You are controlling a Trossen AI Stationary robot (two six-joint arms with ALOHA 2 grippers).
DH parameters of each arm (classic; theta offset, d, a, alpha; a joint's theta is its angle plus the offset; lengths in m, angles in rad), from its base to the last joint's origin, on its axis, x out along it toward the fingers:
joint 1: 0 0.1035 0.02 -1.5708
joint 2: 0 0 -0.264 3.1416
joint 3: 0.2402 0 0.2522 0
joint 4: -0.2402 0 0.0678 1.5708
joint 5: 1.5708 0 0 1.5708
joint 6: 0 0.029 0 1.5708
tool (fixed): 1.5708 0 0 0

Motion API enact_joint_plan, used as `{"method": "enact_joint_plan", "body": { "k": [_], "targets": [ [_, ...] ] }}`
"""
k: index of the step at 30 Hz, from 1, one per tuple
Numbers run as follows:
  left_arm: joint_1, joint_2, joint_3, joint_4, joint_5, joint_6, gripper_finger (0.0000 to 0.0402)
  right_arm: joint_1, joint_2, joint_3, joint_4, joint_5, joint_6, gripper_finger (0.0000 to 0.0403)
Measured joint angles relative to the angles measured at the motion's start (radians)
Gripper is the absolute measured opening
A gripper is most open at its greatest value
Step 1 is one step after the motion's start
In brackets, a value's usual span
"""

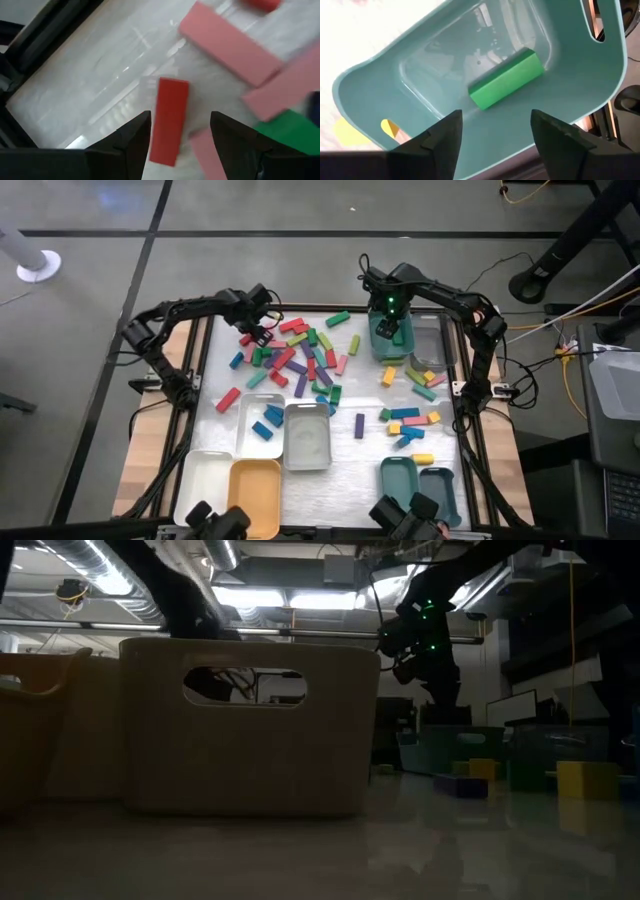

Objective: Sort blocks
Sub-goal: Put the red block into the gray bin

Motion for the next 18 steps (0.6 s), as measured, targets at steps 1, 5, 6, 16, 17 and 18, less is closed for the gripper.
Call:
{"method": "enact_joint_plan", "body": {
  "k": [1,5,6,16,17,18],
  "targets": [
    [0.007,0.013,0.0,0.008,0.0,0.011,0.0194,0.0,0.0,0.0,0.001,0.0,0.0,0.0234],
    [0.033,0.044,0.0,0.028,0.0,0.038,0.0194,0.0,0.0,0.0,0.006,0.0,0.0,0.0234],
    [0.037,0.044,0.001,0.037,0.007,0.038,0.0194,0.0,0.0,0.0,0.007,0.0,0.0,0.0234],
    [0.047,0.043,0.003,0.024,0.031,0.042,0.0194,0.0,0.0,0.0,0.02,-0.001,0.0,0.0234],
    [0.047,0.043,0.003,0.023,0.032,0.047,0.0194,0.0,0.0,0.0,0.026,0.0,0.0,0.0234],
    [0.047,0.043,0.003,0.021,0.032,0.055,0.0194,0.0,0.0,0.0,0.03,0.0,0.0,0.0234]
  ]
}}
